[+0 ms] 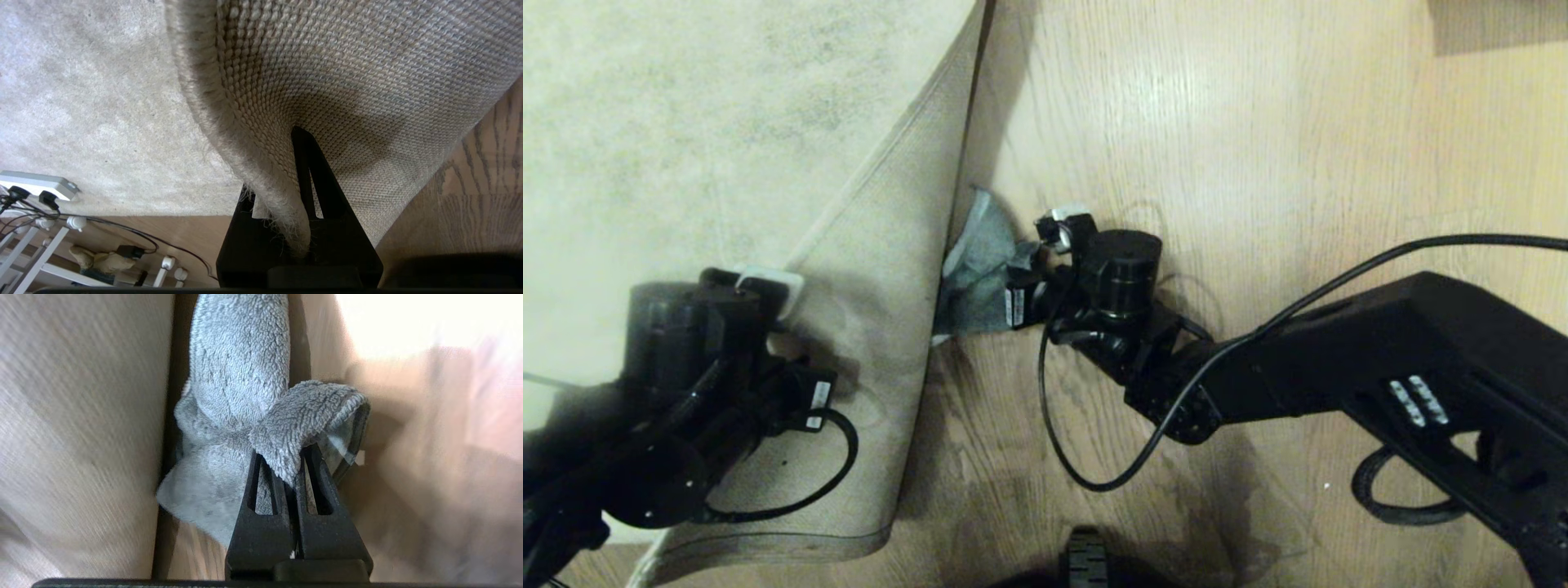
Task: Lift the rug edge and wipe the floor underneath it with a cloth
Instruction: Wipe the floor under the carpet with a rag
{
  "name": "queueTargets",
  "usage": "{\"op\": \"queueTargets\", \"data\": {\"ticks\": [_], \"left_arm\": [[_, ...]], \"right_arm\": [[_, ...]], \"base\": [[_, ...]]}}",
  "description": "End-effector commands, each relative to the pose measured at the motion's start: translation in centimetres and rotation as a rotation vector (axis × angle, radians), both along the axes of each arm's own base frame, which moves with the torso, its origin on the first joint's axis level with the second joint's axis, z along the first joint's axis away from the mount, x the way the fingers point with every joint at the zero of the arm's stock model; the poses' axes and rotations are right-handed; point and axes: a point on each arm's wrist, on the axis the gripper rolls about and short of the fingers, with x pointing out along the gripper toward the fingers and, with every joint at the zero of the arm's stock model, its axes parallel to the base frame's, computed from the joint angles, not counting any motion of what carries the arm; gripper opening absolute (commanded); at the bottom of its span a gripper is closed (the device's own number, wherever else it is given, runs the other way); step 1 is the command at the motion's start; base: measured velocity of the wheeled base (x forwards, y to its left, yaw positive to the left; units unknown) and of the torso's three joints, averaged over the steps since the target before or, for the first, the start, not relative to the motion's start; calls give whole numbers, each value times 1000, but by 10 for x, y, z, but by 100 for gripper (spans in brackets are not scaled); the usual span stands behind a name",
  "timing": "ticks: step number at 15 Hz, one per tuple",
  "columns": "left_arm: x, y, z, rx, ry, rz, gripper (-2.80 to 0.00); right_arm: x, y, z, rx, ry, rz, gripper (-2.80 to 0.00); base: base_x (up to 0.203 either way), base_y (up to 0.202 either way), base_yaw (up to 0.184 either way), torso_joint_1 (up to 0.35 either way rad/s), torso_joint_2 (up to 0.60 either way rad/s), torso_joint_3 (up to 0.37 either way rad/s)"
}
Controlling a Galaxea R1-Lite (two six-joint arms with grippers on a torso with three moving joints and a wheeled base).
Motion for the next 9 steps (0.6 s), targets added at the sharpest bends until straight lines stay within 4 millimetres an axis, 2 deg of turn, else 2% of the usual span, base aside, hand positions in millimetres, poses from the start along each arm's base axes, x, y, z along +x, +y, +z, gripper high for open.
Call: {"op": "queueTargets", "data": {"ticks": [1,4,6,9], "left_arm": [[0,-1,1,0,-6,-2,-280],[-1,-1,1,0,-6,-2,-280],[-1,-1,1,0,-6,-2,-280],[-2,-1,2,-3,-10,-1,-280]], "right_arm": [[-10,-11,36,30,-65,-5,-280],[-32,-32,62,12,-101,-8,-280],[-54,-50,77,-4,-116,-6,-280],[-90,-79,80,-62,-89,8,-280]], "base": [[0,0,0,0,0,0],[0,0,0,0,0,0],[0,0,0,0,0,0],[0,0,0,0,0,0]]}}
